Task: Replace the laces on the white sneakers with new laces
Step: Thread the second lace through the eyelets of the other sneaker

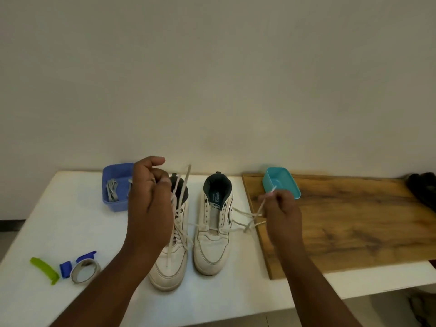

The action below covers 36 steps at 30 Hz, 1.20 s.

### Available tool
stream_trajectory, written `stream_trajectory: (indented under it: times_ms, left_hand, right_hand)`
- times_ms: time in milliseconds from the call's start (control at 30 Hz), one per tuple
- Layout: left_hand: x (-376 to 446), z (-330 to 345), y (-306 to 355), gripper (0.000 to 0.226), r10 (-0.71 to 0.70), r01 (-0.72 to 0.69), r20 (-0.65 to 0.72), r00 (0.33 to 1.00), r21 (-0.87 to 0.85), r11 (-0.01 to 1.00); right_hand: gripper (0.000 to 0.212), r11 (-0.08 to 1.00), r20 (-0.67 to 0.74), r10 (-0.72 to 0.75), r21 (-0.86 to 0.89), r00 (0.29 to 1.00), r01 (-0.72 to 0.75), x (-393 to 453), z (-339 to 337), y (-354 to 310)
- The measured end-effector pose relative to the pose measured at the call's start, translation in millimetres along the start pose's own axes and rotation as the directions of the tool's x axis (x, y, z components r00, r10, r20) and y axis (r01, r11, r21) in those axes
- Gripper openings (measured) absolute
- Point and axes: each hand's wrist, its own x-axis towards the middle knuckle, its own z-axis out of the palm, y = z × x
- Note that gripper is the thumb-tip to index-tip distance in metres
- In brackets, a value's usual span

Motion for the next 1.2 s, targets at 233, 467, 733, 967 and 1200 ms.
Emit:
stream_trajectory:
  times_ms: [233, 467, 733, 967, 1200]
  left_hand:
    - [-1, -2, 71, 0.014, -0.11, 0.118, 0.081, 0.991, -0.112, 0.987]
    - [-7, 31, 139, 0.031, -0.111, 0.184, 0.336, 0.935, -0.195, 0.963]
    - [-27, 37, 152, 0.05, -0.153, 0.344, 0.446, 0.882, -0.388, 0.855]
    - [-38, 38, 145, 0.026, -0.246, 0.329, 0.303, 0.921, -0.263, 0.907]
    - [-33, 36, 134, 0.012, -0.233, 0.267, 0.195, 0.953, -0.171, 0.948]
  right_hand:
    - [0.01, 0.89, -0.026, -0.333, 0.322, 0.943, 0.323, -19, -44, -142]
    - [0.008, 0.866, 0.093, -0.5, 0.075, 0.861, 0.494, -52, -35, -195]
    - [0.012, 0.9, 0.142, -0.396, 0.255, 0.907, 0.353, -89, -27, -184]
    - [0.014, 0.924, 0.004, -0.362, 0.13, 0.932, 0.358, -89, -23, -176]
    - [0.012, 0.894, -0.003, -0.444, -0.061, 0.896, 0.443, -88, -26, -171]
